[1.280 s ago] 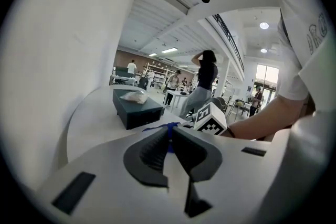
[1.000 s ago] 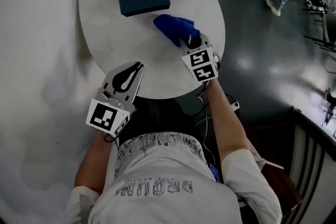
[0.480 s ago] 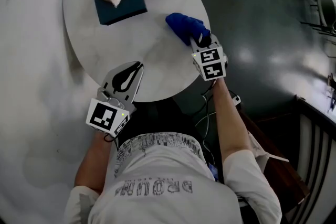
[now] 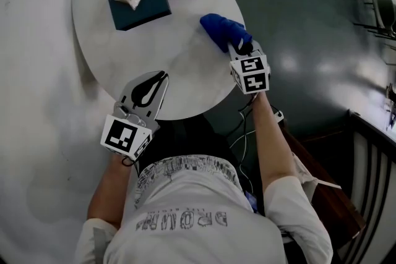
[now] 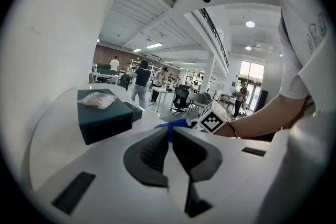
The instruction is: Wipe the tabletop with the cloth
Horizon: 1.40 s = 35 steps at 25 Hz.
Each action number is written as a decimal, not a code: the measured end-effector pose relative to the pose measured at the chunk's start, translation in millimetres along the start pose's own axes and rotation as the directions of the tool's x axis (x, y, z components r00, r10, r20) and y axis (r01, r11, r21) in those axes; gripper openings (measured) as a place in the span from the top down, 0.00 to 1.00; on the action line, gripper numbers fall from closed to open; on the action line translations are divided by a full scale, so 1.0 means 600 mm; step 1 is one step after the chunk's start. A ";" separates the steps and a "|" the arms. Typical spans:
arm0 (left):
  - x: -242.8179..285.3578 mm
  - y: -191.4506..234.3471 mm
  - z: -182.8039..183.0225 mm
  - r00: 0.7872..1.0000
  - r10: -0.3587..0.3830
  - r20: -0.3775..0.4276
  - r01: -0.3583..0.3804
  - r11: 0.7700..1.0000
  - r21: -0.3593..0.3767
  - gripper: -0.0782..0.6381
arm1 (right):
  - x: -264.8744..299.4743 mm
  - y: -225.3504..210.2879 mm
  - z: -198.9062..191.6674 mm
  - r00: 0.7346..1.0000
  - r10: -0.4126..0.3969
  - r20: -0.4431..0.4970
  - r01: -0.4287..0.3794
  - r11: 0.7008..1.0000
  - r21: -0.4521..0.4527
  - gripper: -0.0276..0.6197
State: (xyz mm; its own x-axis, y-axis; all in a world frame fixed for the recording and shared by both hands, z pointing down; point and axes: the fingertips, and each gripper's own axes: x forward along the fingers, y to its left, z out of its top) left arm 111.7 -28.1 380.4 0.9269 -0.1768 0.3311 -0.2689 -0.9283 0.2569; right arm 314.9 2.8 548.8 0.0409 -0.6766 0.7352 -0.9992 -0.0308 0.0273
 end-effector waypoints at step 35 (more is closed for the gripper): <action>-0.409 0.194 -0.098 0.928 0.355 0.112 -0.333 0.926 -0.176 0.84 | 0.038 0.640 0.186 0.903 0.430 0.000 -0.393 0.825 -0.406 0.85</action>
State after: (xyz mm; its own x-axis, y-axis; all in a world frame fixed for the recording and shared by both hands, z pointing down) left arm -162.6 -73.3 382.2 0.7944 -0.5301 0.2965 -0.6035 -0.7436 0.2878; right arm -67.0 -106.6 500.7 -0.3928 -0.6243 0.6752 -0.8423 0.5390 0.0083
